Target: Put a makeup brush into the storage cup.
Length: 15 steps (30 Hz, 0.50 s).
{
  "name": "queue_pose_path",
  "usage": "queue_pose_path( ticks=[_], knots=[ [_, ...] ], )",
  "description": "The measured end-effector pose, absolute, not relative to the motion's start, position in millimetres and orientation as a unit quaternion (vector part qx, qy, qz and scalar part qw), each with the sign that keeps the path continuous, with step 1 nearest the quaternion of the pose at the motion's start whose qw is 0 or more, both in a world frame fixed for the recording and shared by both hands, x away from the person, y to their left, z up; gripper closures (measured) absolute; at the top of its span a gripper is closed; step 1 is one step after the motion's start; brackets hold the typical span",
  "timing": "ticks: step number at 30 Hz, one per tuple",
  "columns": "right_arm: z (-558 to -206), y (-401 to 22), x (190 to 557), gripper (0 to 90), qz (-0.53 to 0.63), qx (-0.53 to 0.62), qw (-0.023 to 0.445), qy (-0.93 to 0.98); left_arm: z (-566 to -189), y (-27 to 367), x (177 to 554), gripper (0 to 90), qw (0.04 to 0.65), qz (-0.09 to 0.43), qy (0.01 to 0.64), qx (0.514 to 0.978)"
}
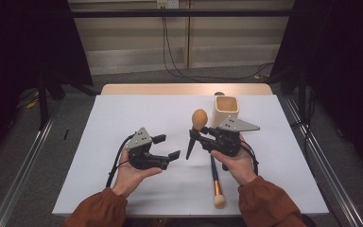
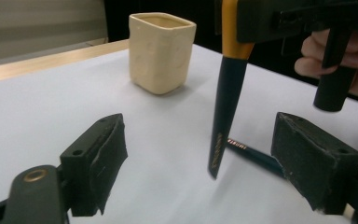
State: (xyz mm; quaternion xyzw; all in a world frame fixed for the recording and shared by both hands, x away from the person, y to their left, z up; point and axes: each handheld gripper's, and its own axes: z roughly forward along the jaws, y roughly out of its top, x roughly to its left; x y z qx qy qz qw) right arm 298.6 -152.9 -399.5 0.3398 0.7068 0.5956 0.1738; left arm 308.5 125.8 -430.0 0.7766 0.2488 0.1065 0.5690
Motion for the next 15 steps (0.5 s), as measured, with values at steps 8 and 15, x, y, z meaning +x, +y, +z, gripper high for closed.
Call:
queue_pose_path(
  ticks=[8,15],
  knots=[
    [-398.5,-159.4,300.5,65.6,0.596,0.345,0.182,0.703,-423.4,147.0,304.5,6.5,0.576,0.117,0.276,0.761],
    [-394.3,-168.4,303.1,65.6,0.595,0.347,0.193,0.698,-418.2,165.3,304.8,3.1,0.579,0.137,0.301,0.745]
  ],
)
